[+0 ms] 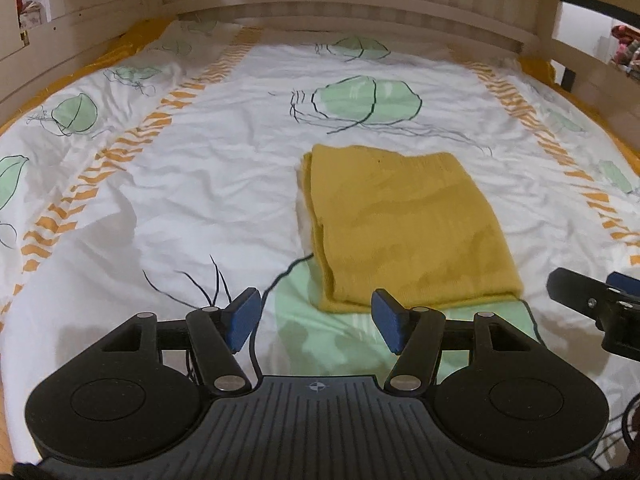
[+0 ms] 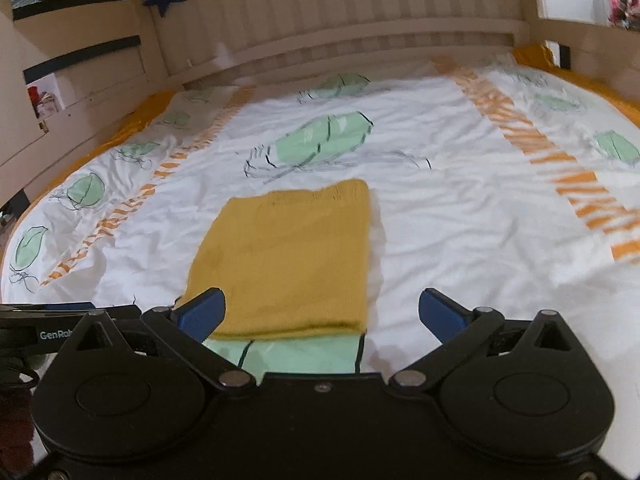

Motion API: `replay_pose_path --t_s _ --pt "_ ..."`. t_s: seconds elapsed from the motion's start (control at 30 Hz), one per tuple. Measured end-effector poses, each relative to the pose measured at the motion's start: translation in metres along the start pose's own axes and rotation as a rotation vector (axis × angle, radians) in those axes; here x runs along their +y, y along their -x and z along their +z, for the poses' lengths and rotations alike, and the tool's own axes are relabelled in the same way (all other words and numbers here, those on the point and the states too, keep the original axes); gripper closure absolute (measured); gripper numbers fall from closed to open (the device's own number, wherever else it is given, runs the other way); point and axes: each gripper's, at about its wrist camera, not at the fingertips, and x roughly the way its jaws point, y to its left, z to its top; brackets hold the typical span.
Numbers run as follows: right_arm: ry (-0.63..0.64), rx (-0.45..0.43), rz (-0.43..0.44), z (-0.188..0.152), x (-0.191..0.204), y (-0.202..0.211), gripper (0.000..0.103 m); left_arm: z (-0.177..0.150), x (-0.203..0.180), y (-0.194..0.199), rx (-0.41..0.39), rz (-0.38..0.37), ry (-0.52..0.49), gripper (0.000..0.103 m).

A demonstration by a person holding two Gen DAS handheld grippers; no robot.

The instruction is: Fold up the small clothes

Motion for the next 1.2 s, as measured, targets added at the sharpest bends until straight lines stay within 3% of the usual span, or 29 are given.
replay_pose_path --t_s 0.2,0.67,1.2 --pt "-0.047 0.054 -0.074 -0.004 -0.004 -0.001 0.0 -0.008 -0.007 0.005 0.007 0.004 -0.019 0.044" --pt "-0.048 0.123 -0.043 -0.01 0.0 -0.012 0.0 -0.013 -0.004 0.003 0.052 -0.001 -0.001 0.044" --pt "-0.045 0.143 -0.033 -0.006 0.002 -0.017 0.0 -0.013 0.0 -0.001 0.072 -0.003 0.01 0.044"
